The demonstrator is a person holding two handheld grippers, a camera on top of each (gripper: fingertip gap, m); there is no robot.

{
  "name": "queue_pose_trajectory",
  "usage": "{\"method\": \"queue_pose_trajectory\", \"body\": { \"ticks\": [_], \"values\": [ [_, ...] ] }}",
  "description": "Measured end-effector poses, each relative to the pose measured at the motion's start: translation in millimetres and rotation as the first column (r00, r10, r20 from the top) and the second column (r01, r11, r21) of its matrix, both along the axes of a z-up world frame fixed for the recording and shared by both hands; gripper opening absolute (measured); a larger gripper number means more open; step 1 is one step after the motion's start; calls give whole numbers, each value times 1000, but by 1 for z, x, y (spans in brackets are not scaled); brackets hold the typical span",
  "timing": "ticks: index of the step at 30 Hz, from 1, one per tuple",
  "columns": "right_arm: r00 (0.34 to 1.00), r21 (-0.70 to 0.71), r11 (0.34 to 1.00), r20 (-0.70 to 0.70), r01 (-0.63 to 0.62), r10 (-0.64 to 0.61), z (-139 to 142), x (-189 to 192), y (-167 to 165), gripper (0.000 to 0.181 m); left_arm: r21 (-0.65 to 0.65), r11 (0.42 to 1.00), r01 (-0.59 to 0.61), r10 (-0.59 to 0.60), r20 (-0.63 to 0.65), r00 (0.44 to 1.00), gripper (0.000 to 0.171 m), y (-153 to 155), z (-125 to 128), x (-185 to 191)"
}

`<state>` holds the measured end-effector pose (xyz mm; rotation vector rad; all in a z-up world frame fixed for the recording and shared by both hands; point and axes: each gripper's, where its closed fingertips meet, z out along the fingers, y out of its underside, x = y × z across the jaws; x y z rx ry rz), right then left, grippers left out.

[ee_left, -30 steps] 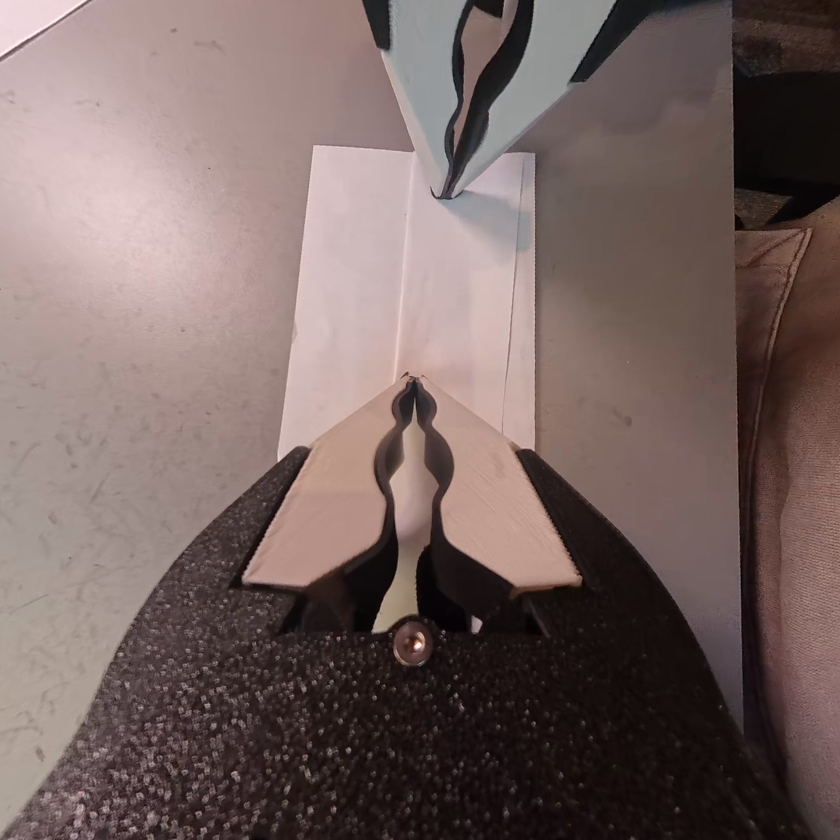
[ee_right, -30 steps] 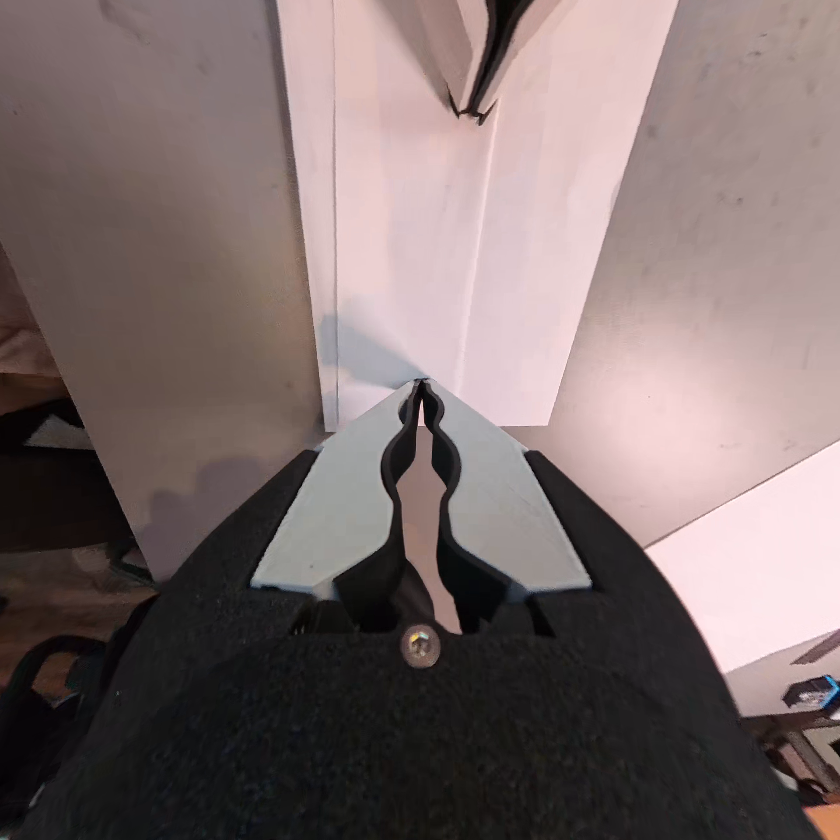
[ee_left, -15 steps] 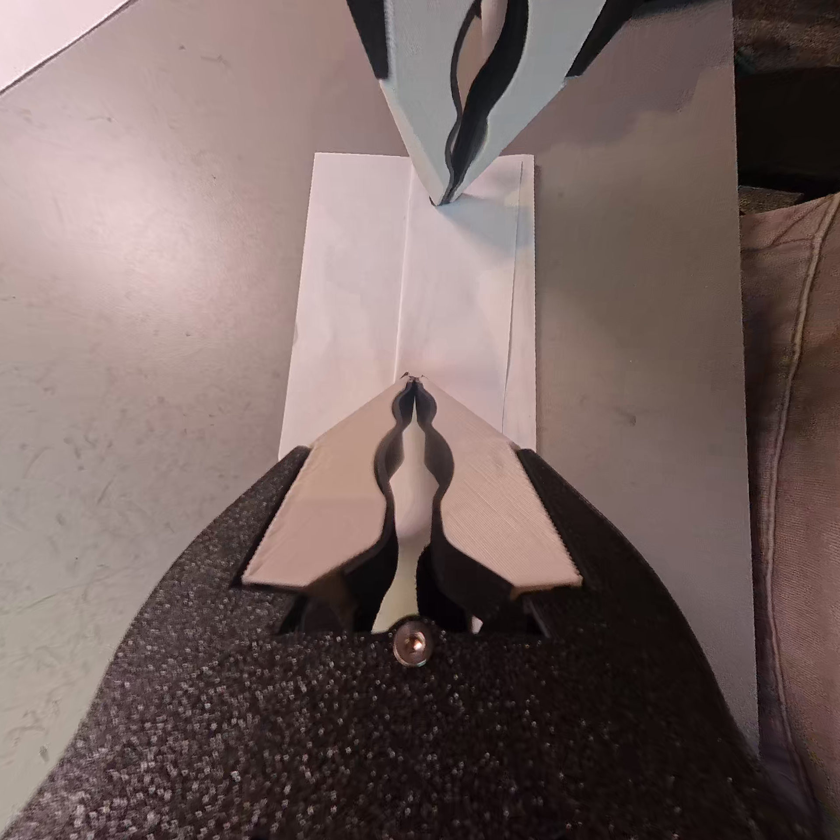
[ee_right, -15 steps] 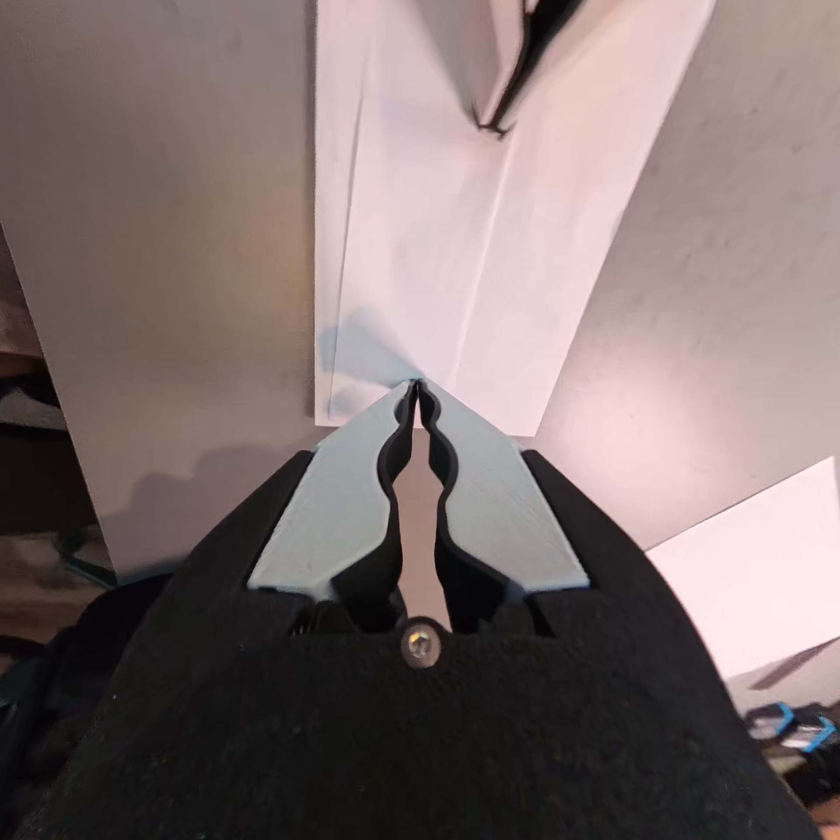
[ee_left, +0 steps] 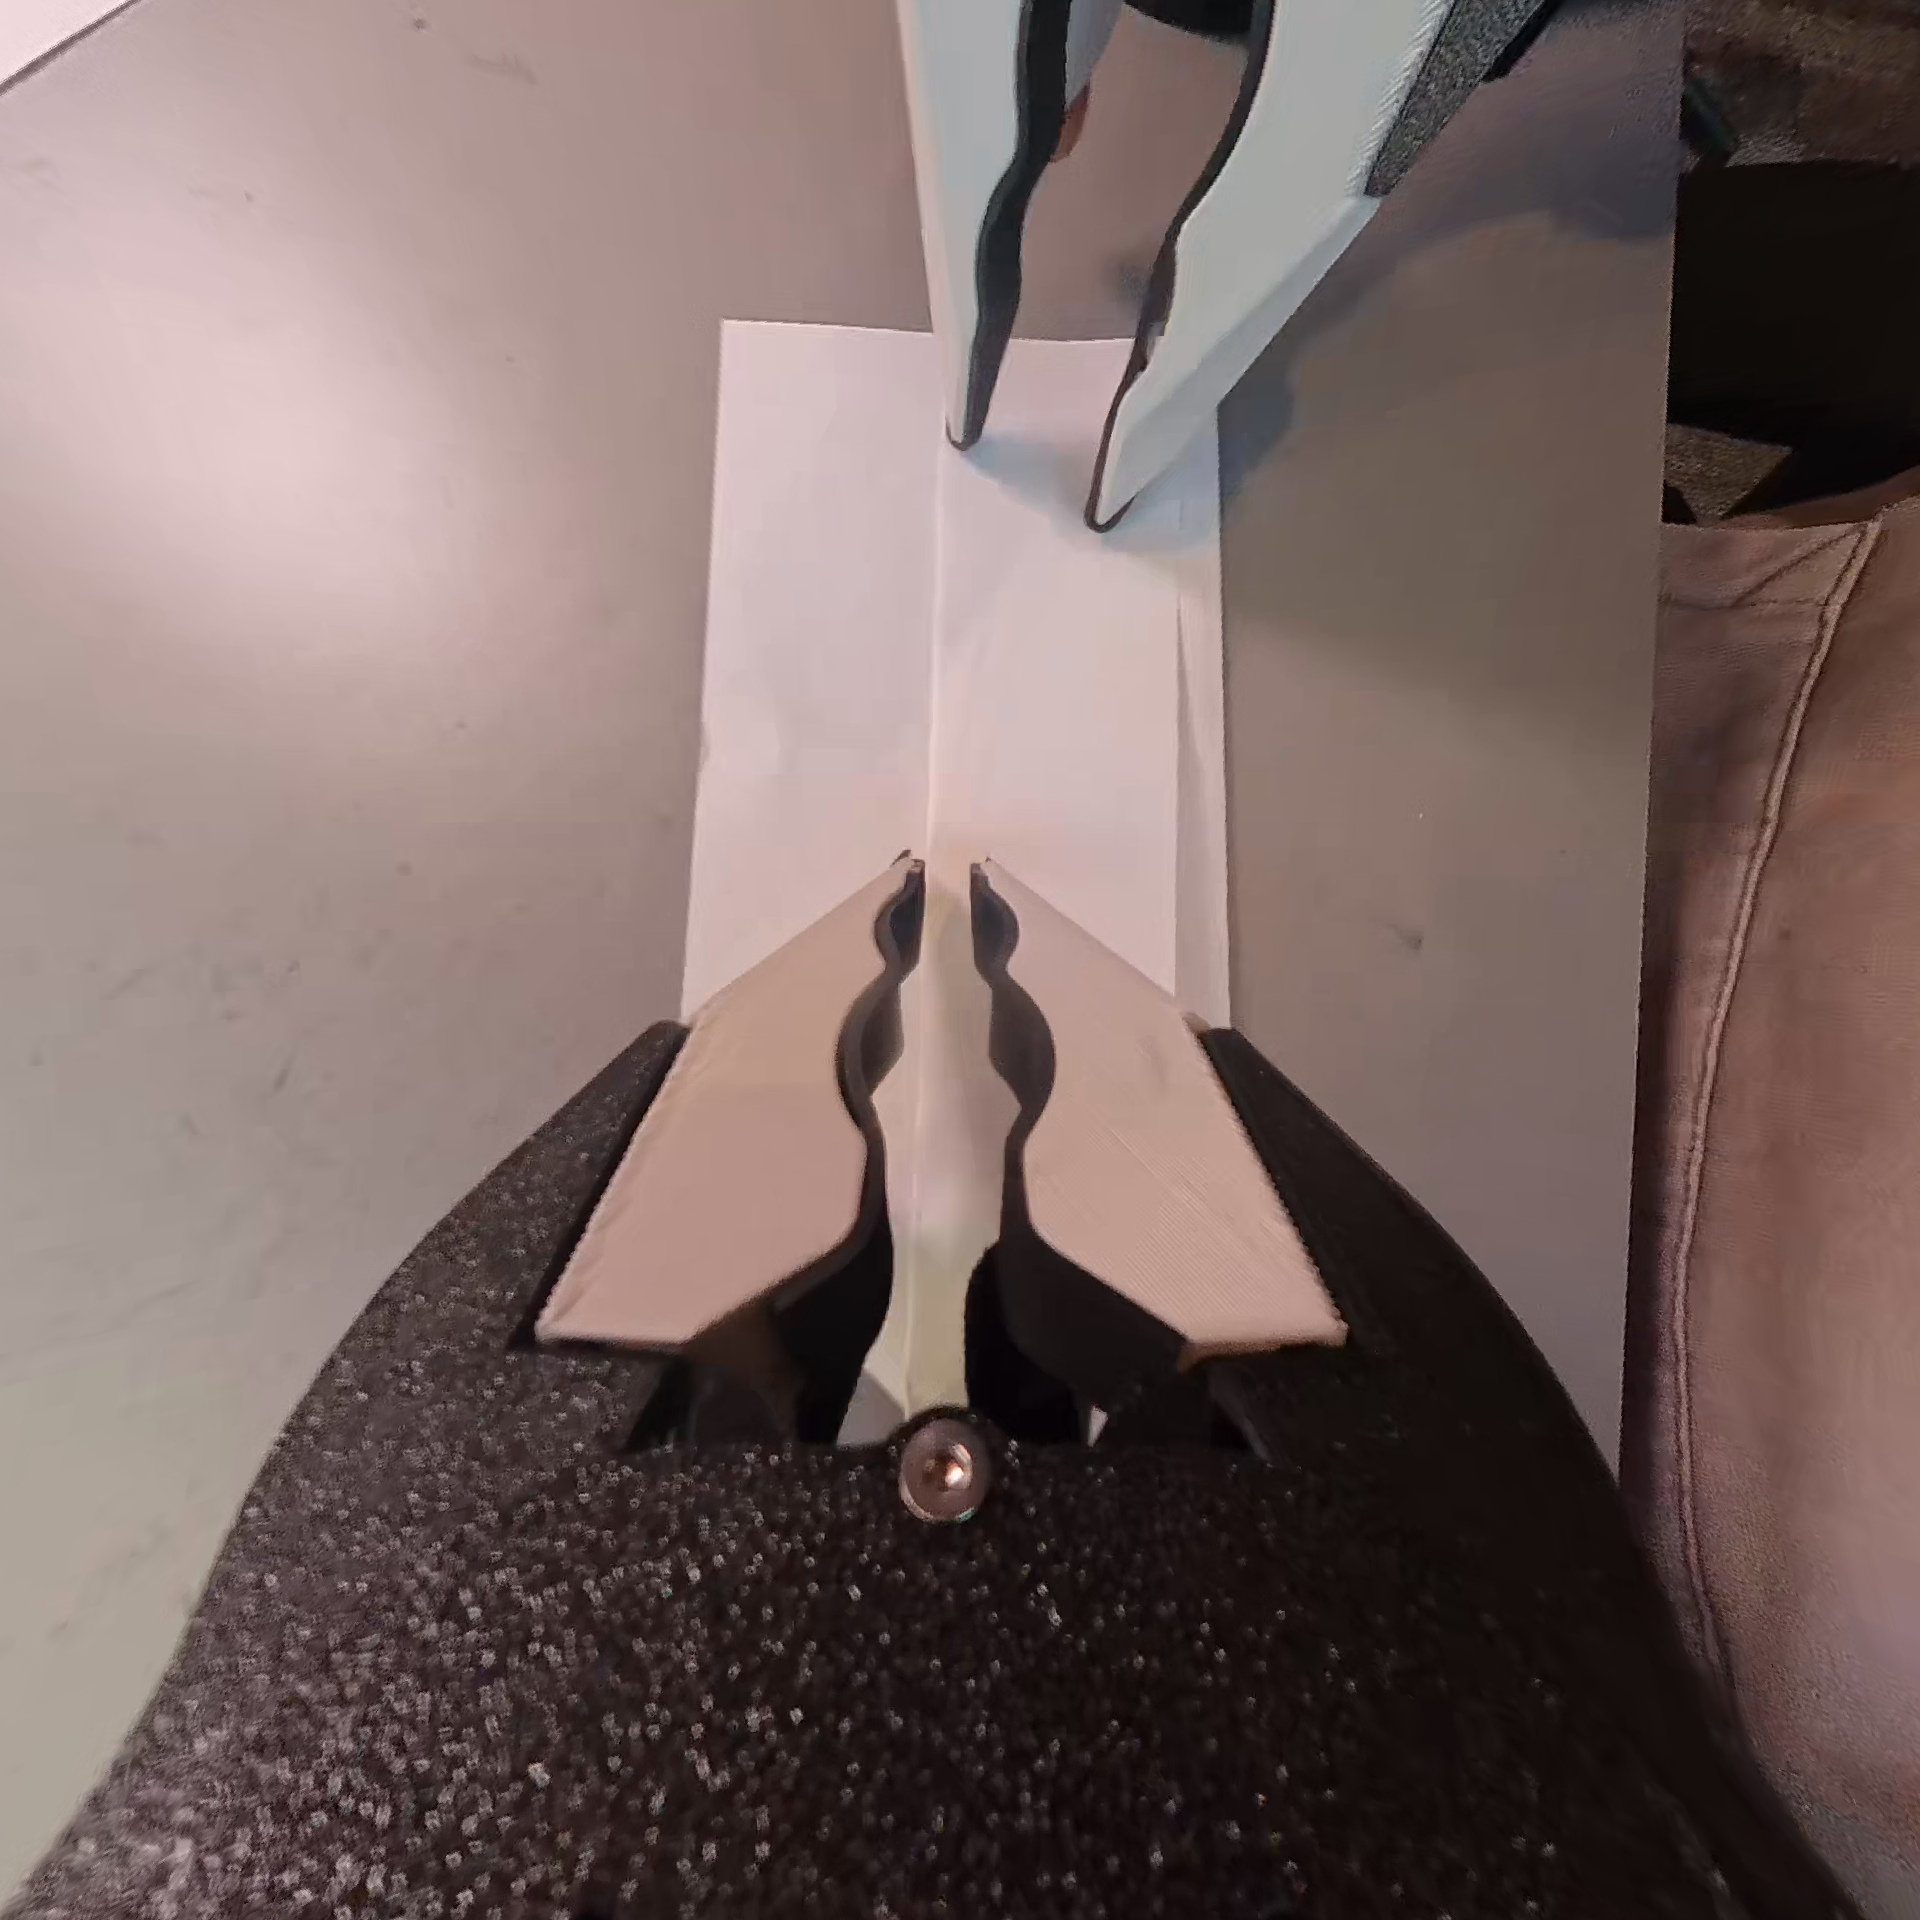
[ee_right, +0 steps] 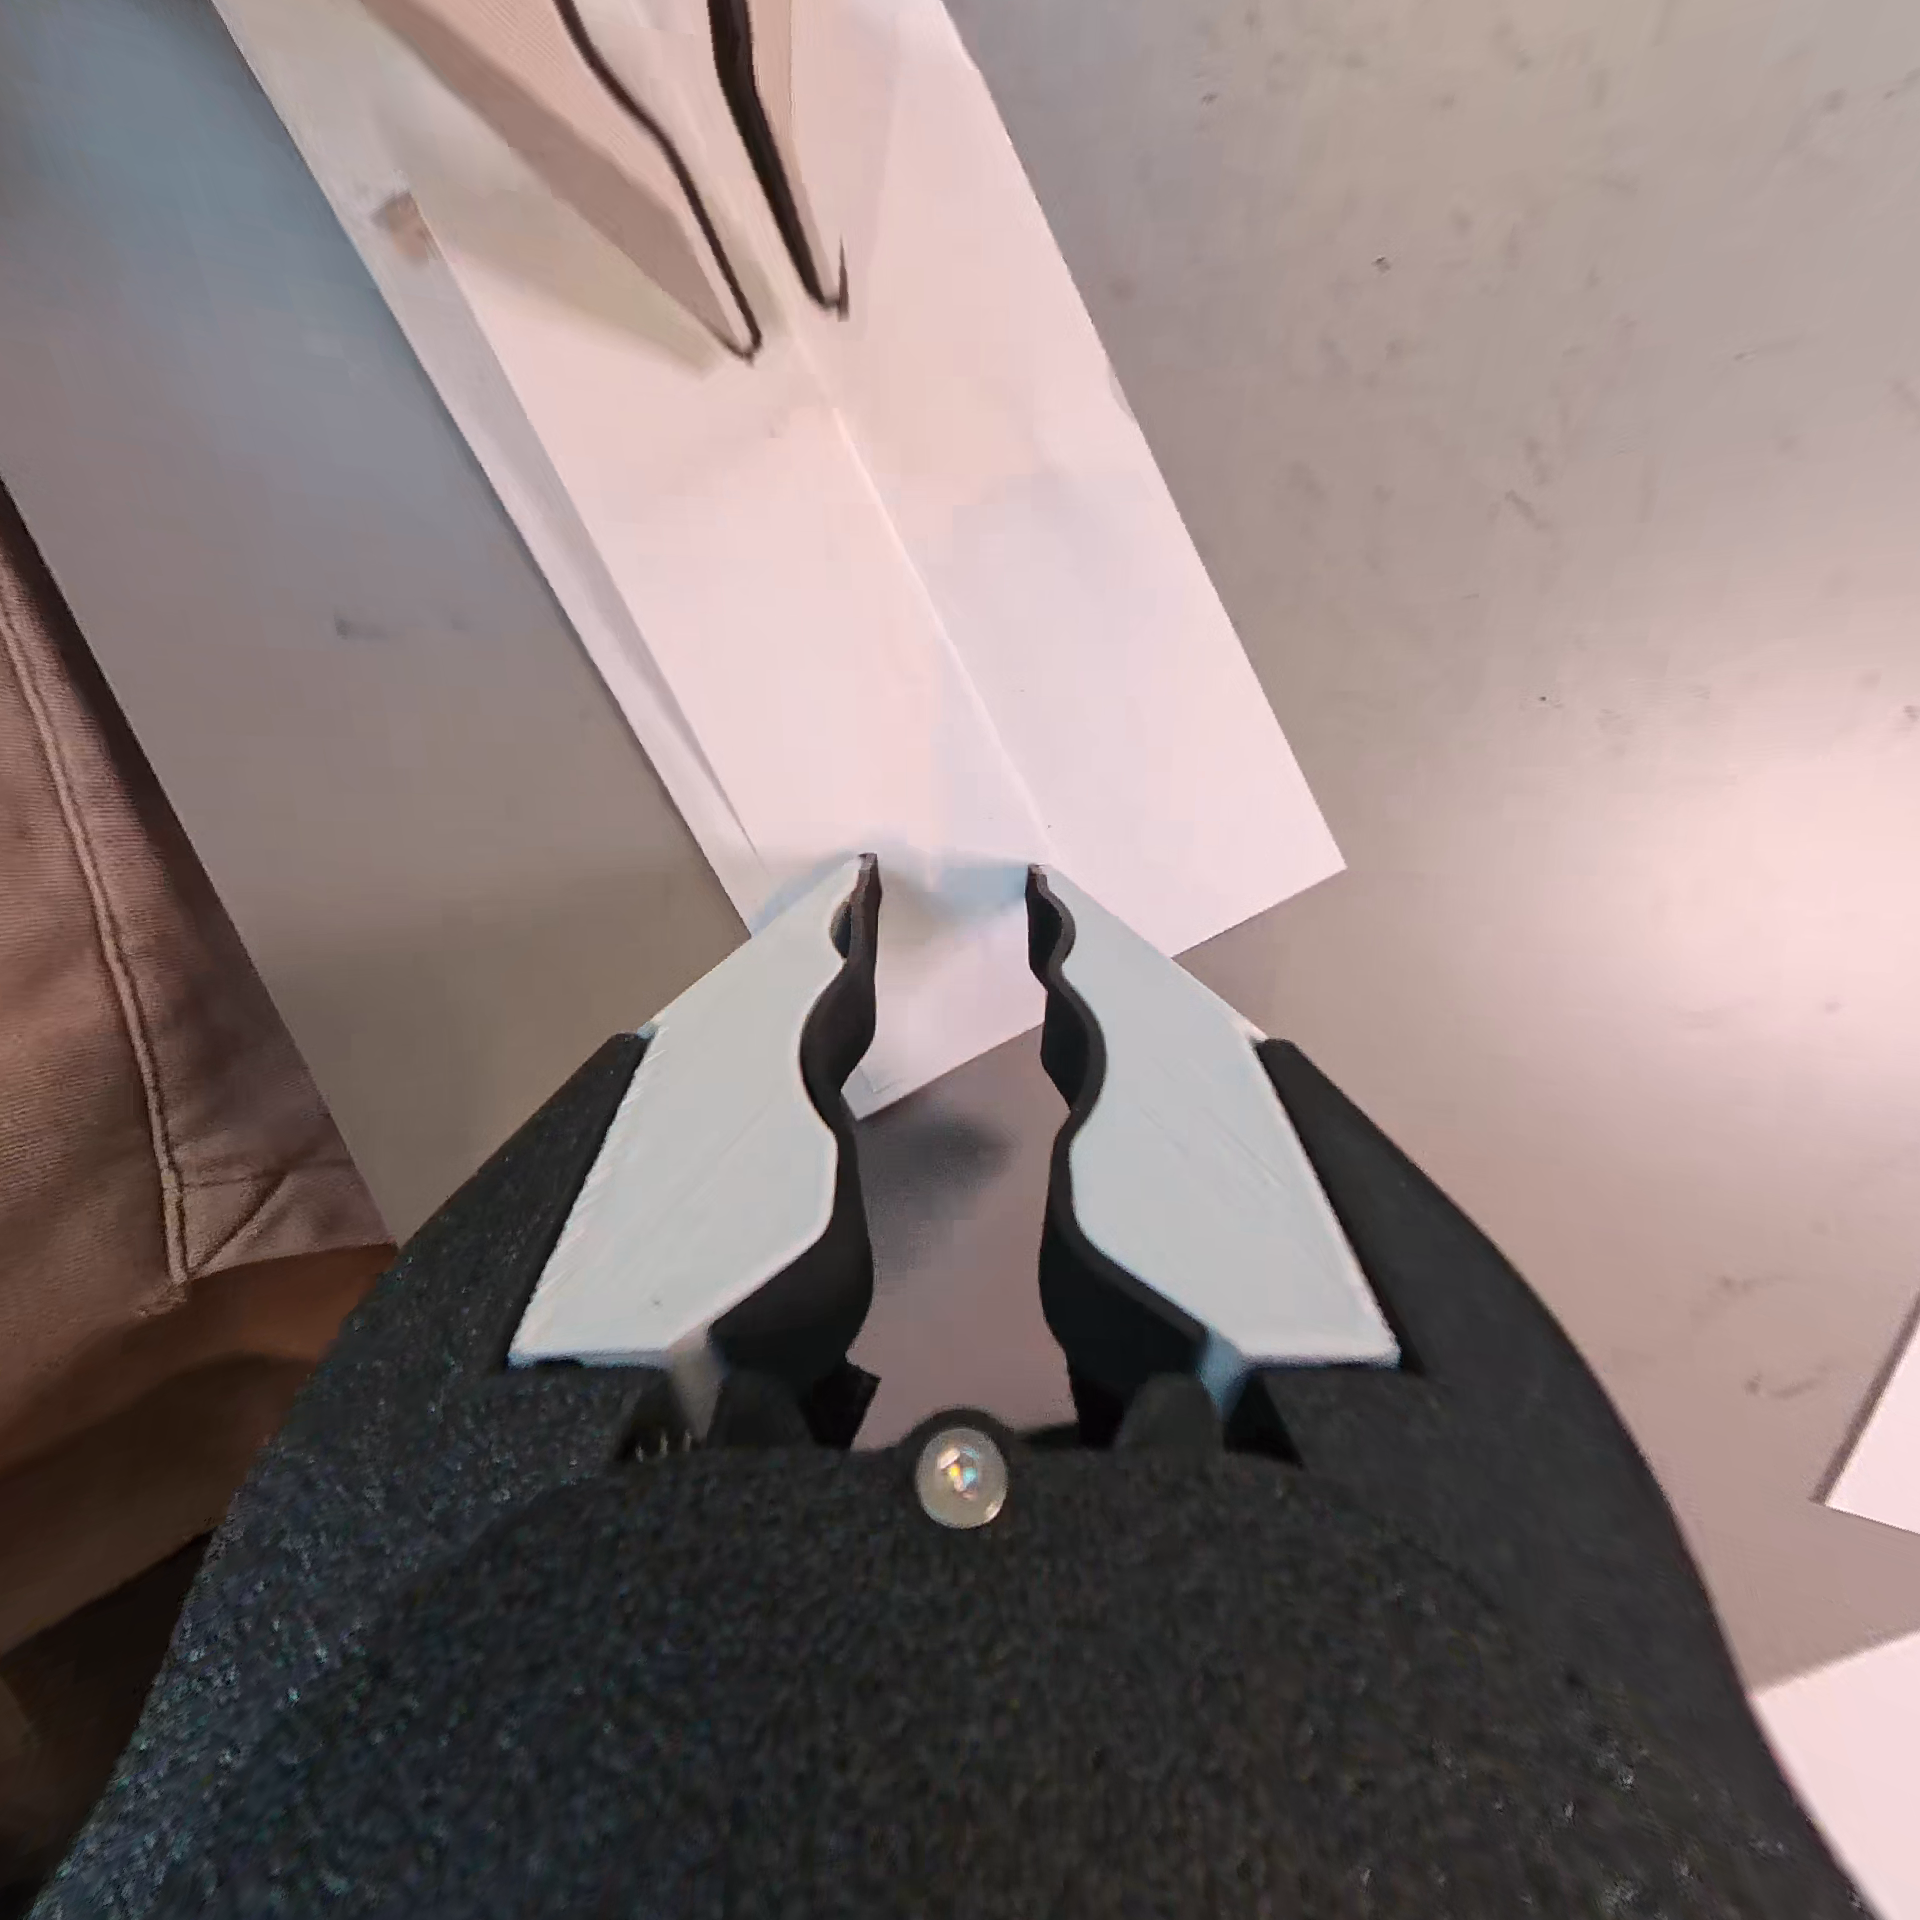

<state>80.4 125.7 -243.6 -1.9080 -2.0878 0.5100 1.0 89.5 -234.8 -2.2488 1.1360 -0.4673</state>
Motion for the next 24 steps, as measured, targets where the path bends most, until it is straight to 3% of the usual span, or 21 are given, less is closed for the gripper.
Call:
{"method": "queue_pose_trajectory", "body": {
  "ticks": [5, 9, 11, 17, 24],
  "values": [
    [1000, 19, 1000, -17, -15, 16, -1, 1, 4, 24, -99, 992, -73, 81, 79, 994, 16, -11, 21, -49],
    [999, 37, 999, -37, -36, 37, 0, -1, 6, 23, -161, 985, -66, 81, 91, 993, 13, -30, 2, -53],
    [999, 32, 999, -34, -29, 30, 0, 0, 8, 23, -130, 989, -64, 73, 62, 995, 9, -33, -9, -51],
    [998, 55, 997, -38, -50, 53, 2, 0, 11, 22, -31, 998, -55, 56, 51, 997, 3, -32, -10, -48],
    [975, 63, 984, -139, -168, 175, 23, -48, -18, 21, -7, 1000, -17, 17, 20, 1000, 2, -30, -10, -45]
  ]
}}
